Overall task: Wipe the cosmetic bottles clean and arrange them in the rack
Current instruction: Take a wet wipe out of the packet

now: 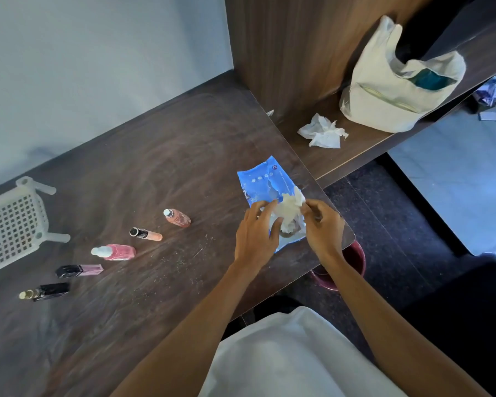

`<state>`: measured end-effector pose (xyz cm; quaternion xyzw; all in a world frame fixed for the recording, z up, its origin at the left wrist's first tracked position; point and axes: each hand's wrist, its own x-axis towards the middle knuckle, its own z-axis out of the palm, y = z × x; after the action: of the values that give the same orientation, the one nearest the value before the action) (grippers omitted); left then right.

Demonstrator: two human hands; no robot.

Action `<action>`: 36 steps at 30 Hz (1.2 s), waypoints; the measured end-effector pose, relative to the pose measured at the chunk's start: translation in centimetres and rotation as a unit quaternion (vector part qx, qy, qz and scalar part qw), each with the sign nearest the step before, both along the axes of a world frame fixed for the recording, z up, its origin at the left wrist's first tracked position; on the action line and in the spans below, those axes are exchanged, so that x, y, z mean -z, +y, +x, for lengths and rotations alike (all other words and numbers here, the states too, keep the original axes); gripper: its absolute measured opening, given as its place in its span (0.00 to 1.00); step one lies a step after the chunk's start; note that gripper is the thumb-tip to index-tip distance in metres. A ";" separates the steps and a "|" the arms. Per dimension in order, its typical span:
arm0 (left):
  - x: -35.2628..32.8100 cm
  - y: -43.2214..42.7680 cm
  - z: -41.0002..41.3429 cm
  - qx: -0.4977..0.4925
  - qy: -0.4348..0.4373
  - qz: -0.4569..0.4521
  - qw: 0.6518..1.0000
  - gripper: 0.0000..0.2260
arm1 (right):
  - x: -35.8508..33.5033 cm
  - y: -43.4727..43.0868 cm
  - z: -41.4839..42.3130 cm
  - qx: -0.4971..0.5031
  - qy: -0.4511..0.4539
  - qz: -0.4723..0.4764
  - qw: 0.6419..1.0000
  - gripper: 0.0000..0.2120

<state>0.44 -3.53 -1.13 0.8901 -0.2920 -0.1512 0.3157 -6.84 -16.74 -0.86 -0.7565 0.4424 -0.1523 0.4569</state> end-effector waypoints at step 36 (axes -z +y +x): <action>-6.0 4.9 0.1 -0.233 0.091 -0.251 0.935 0.06 | -5.5 6.4 2.4 -0.146 -0.092 0.283 0.943 0.07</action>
<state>0.56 1.38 4.87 0.8075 -0.0746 -0.0756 0.5802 -4.41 -10.38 4.67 -0.6346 0.3079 -0.0213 0.7085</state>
